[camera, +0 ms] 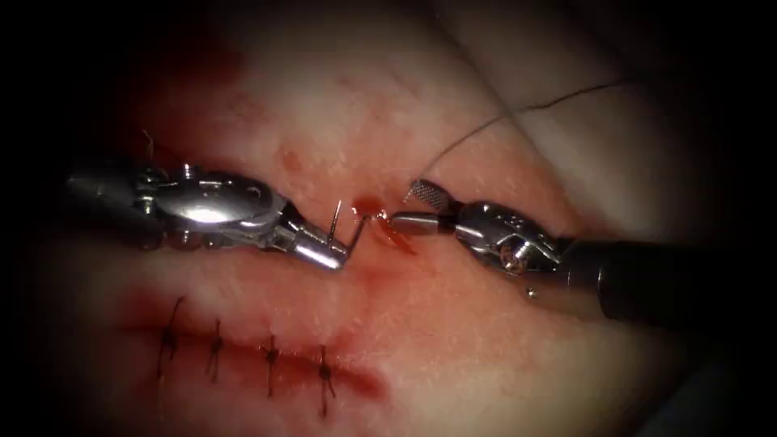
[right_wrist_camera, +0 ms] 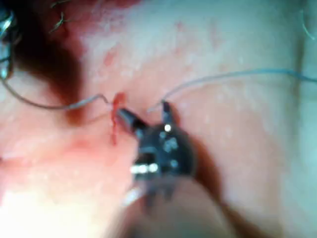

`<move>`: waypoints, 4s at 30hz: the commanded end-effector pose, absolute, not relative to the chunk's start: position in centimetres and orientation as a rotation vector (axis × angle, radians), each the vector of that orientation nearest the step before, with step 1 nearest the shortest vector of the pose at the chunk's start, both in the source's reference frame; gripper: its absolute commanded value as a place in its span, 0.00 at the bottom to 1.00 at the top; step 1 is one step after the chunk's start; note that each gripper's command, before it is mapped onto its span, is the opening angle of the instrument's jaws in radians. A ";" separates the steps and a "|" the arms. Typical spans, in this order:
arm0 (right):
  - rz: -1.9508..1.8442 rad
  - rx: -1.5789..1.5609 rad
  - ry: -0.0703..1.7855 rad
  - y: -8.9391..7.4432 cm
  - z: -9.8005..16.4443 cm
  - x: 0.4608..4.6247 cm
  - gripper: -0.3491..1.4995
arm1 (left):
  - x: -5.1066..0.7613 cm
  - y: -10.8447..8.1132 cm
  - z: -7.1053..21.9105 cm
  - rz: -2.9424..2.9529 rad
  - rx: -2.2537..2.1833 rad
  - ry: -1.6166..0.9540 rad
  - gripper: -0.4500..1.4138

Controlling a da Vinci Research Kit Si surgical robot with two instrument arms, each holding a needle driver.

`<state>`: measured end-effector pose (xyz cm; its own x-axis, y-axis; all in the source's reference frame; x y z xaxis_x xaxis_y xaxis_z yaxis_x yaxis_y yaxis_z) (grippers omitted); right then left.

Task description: Wound Closure

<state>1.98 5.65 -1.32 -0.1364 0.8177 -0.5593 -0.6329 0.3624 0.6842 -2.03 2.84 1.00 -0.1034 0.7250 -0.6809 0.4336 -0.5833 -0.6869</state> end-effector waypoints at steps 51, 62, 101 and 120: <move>1.610 0.749 1.109 5.7 -2.4 2.01 0.73 | -2.36 2.8 1.4 2.366 -2.393 0.114 0.05; 1.647 0.735 1.119 5.7 -2.3 2.17 0.74 | -2.43 2.7 1.4 2.406 -2.445 0.126 0.05; 1.604 0.622 1.127 5.7 -2.3 2.18 0.00 | -2.52 2.7 1.1 2.174 -2.172 -0.402 0.66; 1.386 0.133 1.262 5.8 -2.4 1.76 0.00 | -2.18 2.7 1.2 2.061 -2.001 -0.864 0.05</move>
<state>1.72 5.81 -2.45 -0.2886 0.7588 -0.5839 -0.6434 0.2978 0.7052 -2.12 2.75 1.16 -0.1224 0.4821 -0.8675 0.2700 -0.8250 -0.4965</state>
